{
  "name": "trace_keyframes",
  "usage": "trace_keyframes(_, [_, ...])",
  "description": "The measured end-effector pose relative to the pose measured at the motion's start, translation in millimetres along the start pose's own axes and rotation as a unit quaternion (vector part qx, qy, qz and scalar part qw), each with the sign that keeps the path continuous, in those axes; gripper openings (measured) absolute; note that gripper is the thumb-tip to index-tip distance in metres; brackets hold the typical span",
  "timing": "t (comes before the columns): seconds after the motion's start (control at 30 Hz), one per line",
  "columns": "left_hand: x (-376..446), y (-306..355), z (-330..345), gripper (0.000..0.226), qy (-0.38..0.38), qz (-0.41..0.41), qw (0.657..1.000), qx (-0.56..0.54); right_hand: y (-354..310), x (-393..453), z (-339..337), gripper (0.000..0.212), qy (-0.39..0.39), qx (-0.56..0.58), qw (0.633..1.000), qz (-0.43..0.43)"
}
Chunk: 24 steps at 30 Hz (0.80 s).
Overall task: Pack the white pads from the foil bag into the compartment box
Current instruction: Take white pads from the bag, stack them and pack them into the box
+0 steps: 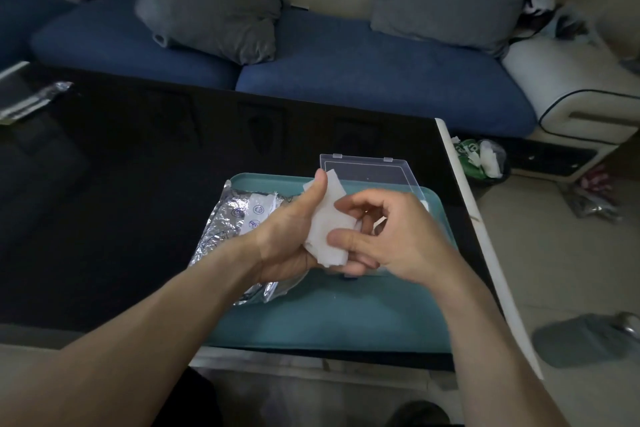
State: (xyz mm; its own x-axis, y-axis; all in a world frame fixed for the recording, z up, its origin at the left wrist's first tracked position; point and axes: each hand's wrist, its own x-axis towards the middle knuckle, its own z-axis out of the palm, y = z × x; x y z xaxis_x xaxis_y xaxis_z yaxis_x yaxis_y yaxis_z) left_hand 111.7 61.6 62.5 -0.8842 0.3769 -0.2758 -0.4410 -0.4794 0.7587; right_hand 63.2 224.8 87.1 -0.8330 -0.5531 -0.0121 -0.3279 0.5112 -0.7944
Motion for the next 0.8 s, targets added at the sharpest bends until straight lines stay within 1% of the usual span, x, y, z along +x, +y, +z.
trace_keyframes(0.03, [0, 0, 0, 0.081, 0.008, 0.006, 1.0, 0.004, -2, -1, 0, 0.041, -0.005, -0.011, 1.0, 0.001])
trace_keyframes(0.1, [0, -1, 0, 0.081, 0.01, 0.008, 1.0, 0.003, -4, -1, 1, 0.037, -0.003, -0.019, 1.0, -0.003])
trace_keyframes(0.33, [1, -1, 0, 0.091, 0.018, -0.008, 1.0, -0.001, -5, -3, -3, 0.038, 0.002, 0.029, 1.0, -0.011])
trace_keyframes(0.4, [1, 0, 0, 0.094, 0.007, -0.01, 1.0, 0.007, -3, -3, -5, 0.033, -0.006, 0.046, 0.999, -0.023])
trace_keyframes(0.5, [0, 1, 1, 0.095, 0.018, -0.006, 0.999, 0.032, 1, -3, -16, 0.019, -0.039, 0.125, 0.99, -0.044])
trace_keyframes(0.53, [0, 2, 2, 0.094, 0.019, -0.004, 0.999, 0.036, 3, -4, -21, 0.017, -0.052, 0.153, 0.986, -0.046])
trace_keyframes(0.6, [1, 3, 4, 0.093, 0.013, -0.001, 0.999, 0.037, 4, -8, -29, 0.021, -0.064, 0.174, 0.982, -0.035])
trace_keyframes(0.63, [1, 3, 5, 0.092, 0.009, -0.002, 0.999, 0.039, 6, -9, -31, 0.023, -0.061, 0.17, 0.983, -0.025])
trace_keyframes(0.7, [1, 3, 5, 0.087, -0.002, 0.002, 0.999, 0.045, 9, -9, -29, 0.025, -0.03, 0.141, 0.99, -0.008])
trace_keyframes(0.8, [1, 1, 3, 0.082, -0.005, 0.019, 0.997, 0.074, 11, -6, -20, 0.024, 0.008, 0.113, 0.994, -0.005])
